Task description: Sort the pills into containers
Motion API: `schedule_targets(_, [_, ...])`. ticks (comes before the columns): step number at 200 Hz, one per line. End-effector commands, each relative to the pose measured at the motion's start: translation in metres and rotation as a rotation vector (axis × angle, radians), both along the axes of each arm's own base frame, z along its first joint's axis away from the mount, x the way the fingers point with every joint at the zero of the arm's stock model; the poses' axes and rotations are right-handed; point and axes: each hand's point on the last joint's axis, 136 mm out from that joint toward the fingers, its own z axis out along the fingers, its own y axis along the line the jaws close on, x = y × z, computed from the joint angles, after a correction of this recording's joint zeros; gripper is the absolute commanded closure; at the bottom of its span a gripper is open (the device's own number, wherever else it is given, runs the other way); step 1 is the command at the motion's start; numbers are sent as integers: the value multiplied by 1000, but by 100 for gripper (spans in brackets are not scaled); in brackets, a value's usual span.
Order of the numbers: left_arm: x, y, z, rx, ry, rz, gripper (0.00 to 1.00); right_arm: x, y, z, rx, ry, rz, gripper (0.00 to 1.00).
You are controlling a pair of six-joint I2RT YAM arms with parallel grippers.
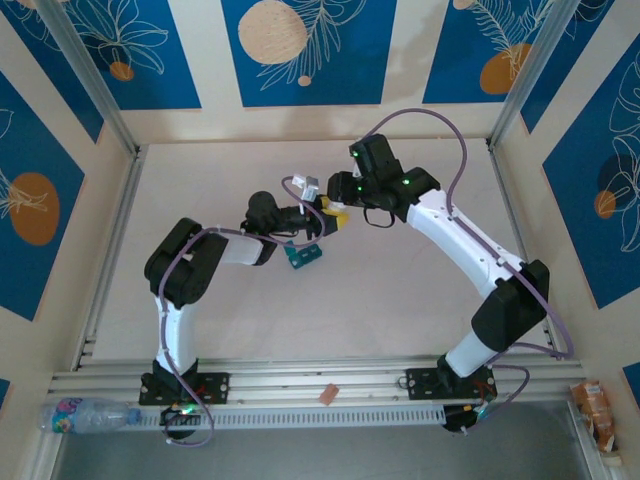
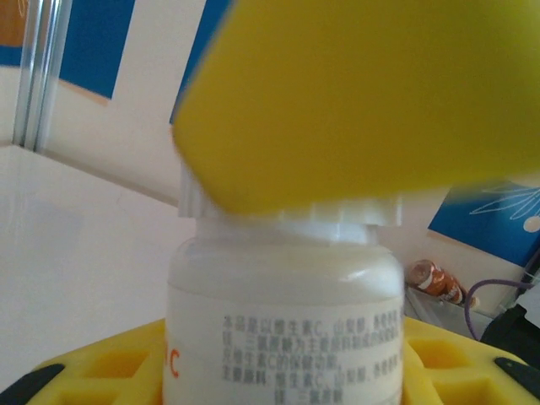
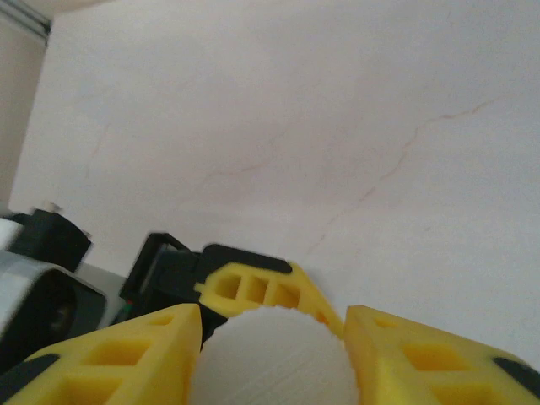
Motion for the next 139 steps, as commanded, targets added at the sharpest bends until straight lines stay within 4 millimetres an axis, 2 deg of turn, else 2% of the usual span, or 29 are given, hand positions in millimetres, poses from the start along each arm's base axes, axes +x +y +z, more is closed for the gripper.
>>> schedule_targets(1, [2,-1,26,-64,-112,25,100,-21,17,-8,4,99,64,45])
schedule_targets(22, [3,0,20,-57,-104,27,100,-16,12,8,21,73,59,36])
schedule_targets(48, [3,1,16,-49,-100,22,100,-14,5,28,52,30,65,15])
schedule_targets(60, [3,2,15,-46,-101,18,100,-15,2,36,71,16,81,10])
schedule_targets(101, [-2,1,16,-42,-116,-13,100,-17,-19,62,169,-68,143,6])
schedule_targets(117, [-5,1,20,-44,-118,-33,100,-20,-24,78,246,-122,196,6])
schedule_targets(139, [-9,0,26,-48,-112,-64,100,-24,-29,88,301,-172,285,7])
